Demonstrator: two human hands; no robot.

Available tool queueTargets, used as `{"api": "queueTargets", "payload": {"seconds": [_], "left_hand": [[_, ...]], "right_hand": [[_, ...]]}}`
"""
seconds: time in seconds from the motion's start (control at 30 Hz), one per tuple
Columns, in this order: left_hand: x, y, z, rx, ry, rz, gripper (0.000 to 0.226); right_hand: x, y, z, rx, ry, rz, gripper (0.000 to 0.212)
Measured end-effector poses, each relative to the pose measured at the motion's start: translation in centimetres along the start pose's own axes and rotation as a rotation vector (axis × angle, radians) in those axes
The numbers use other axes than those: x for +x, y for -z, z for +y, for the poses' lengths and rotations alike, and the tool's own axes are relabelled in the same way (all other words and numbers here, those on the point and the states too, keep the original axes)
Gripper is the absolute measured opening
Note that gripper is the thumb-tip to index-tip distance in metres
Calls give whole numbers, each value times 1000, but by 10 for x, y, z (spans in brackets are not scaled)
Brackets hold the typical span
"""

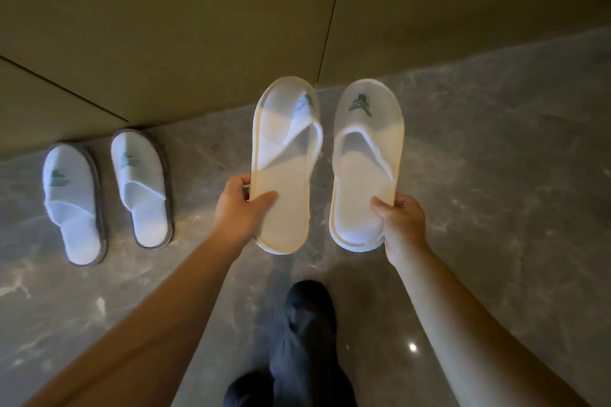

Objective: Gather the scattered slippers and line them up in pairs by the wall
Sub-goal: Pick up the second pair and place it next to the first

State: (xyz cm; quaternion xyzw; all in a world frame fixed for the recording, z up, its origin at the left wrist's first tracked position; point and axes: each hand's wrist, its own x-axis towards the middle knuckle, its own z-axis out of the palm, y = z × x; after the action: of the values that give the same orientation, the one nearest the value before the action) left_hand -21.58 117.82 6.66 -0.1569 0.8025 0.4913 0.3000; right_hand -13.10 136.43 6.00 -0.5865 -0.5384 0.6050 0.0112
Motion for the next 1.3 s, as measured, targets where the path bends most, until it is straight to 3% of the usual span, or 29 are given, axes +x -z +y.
{"api": "queueTargets", "payload": {"seconds": [0.17,0.33,0.57,0.67,0.83,0.93,1.07,1.3], "left_hand": [[65,-32,-81,43,-27,-9,28],[105,-44,-123,63,-84,15,25],[104,-39,-124,54,-134,20,28],[97,-32,-121,-26,-146,13,26],[91,-21,-123,-218,-189,-17,21],[88,-7,-130,-258,-202,-47,30],[91,25,-161,-55,-191,22,56],[106,79,-249,454,-185,211,70]], "right_hand": [[88,-37,72,8,6,19,30],[139,-59,117,6,89,12,18],[129,-60,121,-202,253,42,54],[100,-73,112,-135,253,-77,51],[47,-123,105,-89,174,-485,23],[34,-146,100,-193,193,-456,22],[34,-174,102,-417,288,-426,29],[49,-233,168,-503,227,-358,31]]}}
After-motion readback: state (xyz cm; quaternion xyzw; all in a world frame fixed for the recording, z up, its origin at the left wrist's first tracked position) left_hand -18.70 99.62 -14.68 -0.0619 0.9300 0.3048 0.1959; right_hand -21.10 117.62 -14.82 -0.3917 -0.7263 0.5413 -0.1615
